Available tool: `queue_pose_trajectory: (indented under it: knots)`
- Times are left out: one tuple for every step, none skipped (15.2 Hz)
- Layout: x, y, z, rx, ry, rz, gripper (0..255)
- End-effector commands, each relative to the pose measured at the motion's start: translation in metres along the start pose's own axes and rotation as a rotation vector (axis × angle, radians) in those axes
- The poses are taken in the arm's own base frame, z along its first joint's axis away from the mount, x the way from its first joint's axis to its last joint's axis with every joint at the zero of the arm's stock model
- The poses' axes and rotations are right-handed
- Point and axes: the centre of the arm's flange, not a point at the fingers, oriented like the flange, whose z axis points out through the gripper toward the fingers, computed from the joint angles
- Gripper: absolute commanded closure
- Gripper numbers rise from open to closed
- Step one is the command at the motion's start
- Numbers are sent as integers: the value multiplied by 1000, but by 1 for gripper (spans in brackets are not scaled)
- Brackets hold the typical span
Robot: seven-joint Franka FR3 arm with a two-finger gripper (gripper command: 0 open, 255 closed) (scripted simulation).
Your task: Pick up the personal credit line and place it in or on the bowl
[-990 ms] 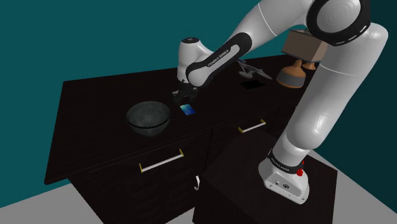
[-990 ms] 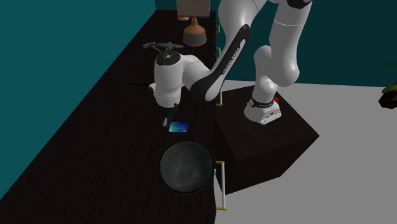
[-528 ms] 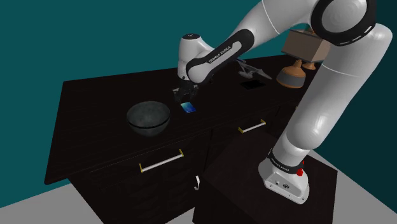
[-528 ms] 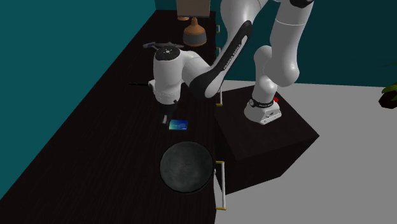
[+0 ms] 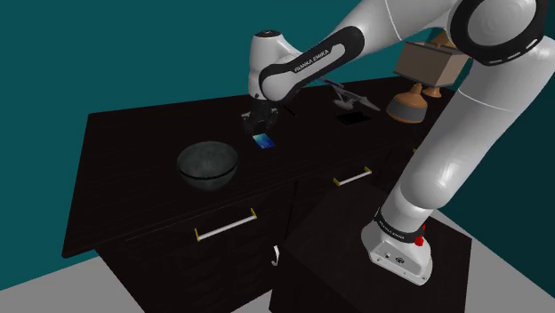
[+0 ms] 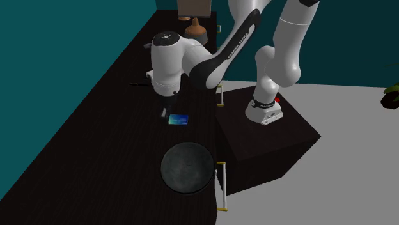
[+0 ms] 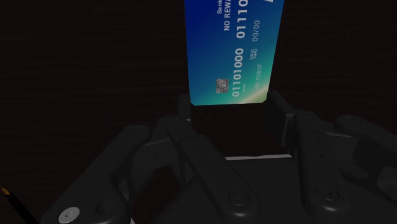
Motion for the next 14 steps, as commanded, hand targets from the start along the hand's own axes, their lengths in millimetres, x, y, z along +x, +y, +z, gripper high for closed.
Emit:
queue_pose_trajectory:
  knots:
    - [2,1,-11,0,0,0,255]
    - [3,1,-16,0,0,0,255]
    - [4,1,-21,0,0,0,255]
    - [4,1,-26,0,0,0,255]
    - [5,1,-32,0,0,0,255]
    - [6,2,-37,0,0,0,255]
    - [7,2,-42,0,0,0,255]
    - [7,2,-47,0,0,0,255]
    - [8,2,-53,0,0,0,255]
    - [9,2,-58,0,0,0,255]
    - [10,2,-63,0,0,0,255]
    - [10,2,-68,0,0,0,255]
    - [11,3,-73,0,0,0,255]
    - [12,3,-79,0,0,0,255]
